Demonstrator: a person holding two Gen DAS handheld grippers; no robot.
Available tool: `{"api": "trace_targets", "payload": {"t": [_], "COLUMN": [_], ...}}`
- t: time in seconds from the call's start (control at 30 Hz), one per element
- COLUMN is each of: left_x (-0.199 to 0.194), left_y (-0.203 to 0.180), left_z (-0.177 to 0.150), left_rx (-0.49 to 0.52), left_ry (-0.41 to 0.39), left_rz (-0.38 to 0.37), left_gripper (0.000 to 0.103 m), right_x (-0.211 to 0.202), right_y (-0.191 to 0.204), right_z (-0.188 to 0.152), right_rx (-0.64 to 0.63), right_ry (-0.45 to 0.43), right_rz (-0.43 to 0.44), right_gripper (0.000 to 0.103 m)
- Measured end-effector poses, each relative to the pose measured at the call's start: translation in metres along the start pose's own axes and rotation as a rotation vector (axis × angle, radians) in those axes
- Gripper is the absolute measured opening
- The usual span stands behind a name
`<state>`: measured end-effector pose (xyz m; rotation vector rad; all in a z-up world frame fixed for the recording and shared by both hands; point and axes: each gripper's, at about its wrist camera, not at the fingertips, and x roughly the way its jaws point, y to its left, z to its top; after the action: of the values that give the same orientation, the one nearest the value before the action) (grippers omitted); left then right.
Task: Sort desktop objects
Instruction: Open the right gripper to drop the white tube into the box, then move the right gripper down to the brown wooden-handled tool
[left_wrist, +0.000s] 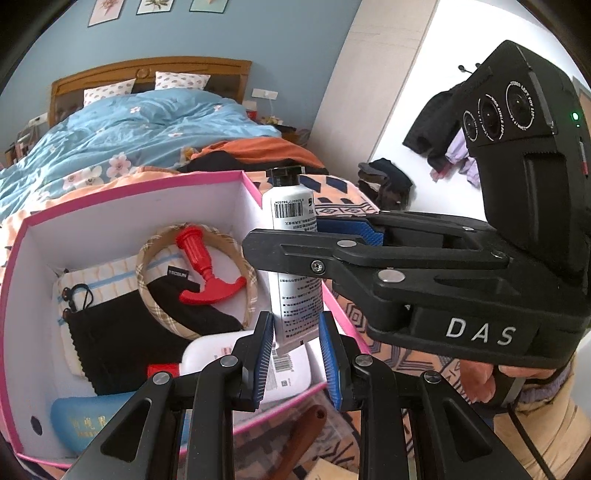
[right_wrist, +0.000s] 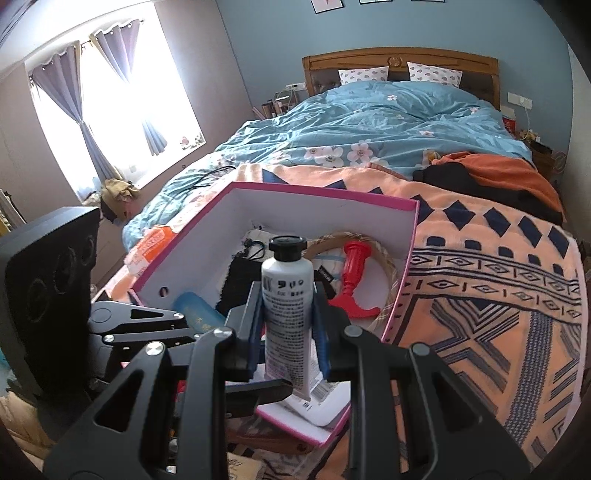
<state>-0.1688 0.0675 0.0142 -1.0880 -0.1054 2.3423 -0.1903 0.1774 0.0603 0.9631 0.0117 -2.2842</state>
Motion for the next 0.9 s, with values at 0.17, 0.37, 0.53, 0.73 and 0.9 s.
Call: {"api": "trace_targets", "payload": {"t": [0.17, 0.37, 0.53, 0.73, 0.9], "left_x": [0.008, 0.021, 0.027, 0.032, 0.035], "left_y": [0.005, 0.011, 0.017, 0.021, 0.022], "left_z": [0.005, 0.010, 0.010, 0.005, 0.002], "left_rx": [-0.015, -0.028, -0.036, -0.034, -0.037], "left_ry": [0.016, 0.045, 0.058, 0.079, 0.094], "left_rz": [0.004, 0.006, 0.011, 0.031, 0.034], "left_gripper": [0.025, 0.025, 0.025, 0.025, 0.025], "right_x": [0.013, 0.028, 0.031, 0.038, 0.035], "right_y": [-0.010, -0.016, -0.018, -0.024, -0.023], "right_z": [0.004, 0.009, 0.011, 0.008, -0.005], "right_rx": [0.018, 0.025, 0.014, 0.017, -0.002], "right_ry": [0.021, 0.054, 0.058, 0.085, 0.106], "right_rz": [-0.026, -0.046, -0.060, -0.077, -0.090], "right_gripper": [0.027, 0.026, 0.021, 0.021, 0.021]}}
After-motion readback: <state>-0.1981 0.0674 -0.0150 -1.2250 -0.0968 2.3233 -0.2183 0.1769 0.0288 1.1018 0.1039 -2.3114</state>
